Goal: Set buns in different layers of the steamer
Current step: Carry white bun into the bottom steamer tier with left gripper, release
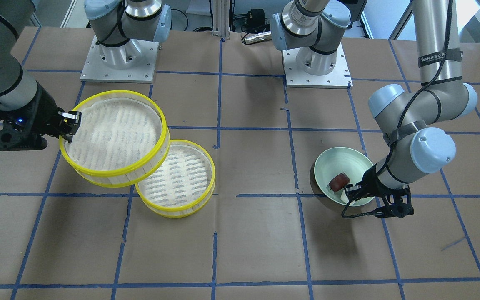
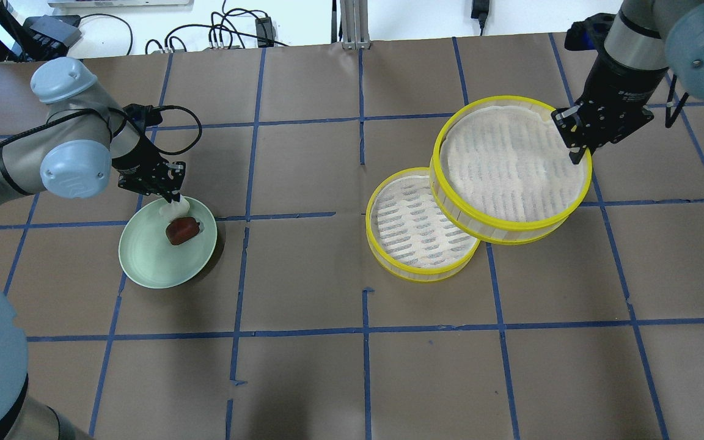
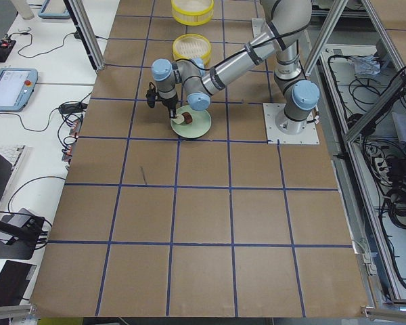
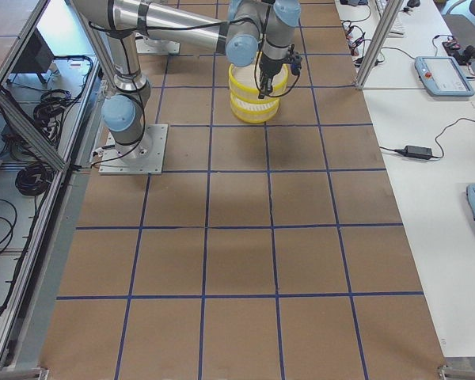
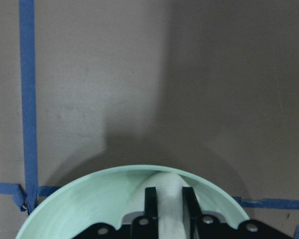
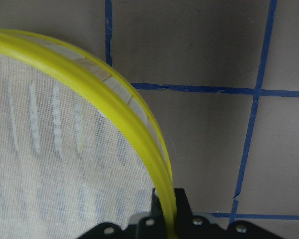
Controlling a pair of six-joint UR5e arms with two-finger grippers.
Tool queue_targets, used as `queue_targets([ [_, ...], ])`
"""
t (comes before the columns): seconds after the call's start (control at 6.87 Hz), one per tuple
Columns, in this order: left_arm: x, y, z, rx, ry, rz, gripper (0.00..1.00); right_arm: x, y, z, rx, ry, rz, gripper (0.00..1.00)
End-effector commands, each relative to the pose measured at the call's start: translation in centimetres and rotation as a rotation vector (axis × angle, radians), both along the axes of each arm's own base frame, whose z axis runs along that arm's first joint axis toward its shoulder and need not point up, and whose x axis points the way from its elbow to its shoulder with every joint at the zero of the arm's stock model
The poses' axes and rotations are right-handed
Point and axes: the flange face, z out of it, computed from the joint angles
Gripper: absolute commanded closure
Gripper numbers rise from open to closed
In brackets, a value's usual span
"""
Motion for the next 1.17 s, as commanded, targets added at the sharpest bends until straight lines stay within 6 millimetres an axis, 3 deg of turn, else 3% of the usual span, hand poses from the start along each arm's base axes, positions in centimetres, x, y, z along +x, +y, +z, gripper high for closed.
queue_targets([
  [0.0,-1.1,-0.6,3.8,-0.041,-0.034,-0.012,0.87,-1.7,0.9,0.8,0.019,0.016,0.039,0.89],
  [0.15,-5.9,-0.8,6.4,-0.065,-0.032,0.013,0.86,-3.4,1.3,1.3,0.032,0.055,0.071,0.89],
  [0.44,-21.1,1.4,7.7,-0.066,-0.02,0.089,0.86,-6.0,2.2,2.1,0.036,0.077,0.069,0.89],
  [0.73,-33.2,4.7,8.4,-0.057,0.156,0.188,0.86,-6.0,2.2,2.0,0.038,0.077,0.071,0.89],
  [0.87,-38.2,6.0,8.8,-0.062,0.227,0.215,0.86,-5.9,2.2,2.0,0.037,0.076,0.067,0.89],
  [1.02,-42.0,7.2,7.5,-0.032,0.234,0.254,0.86,-5.9,2.2,2.1,0.036,0.076,0.069,0.9],
])
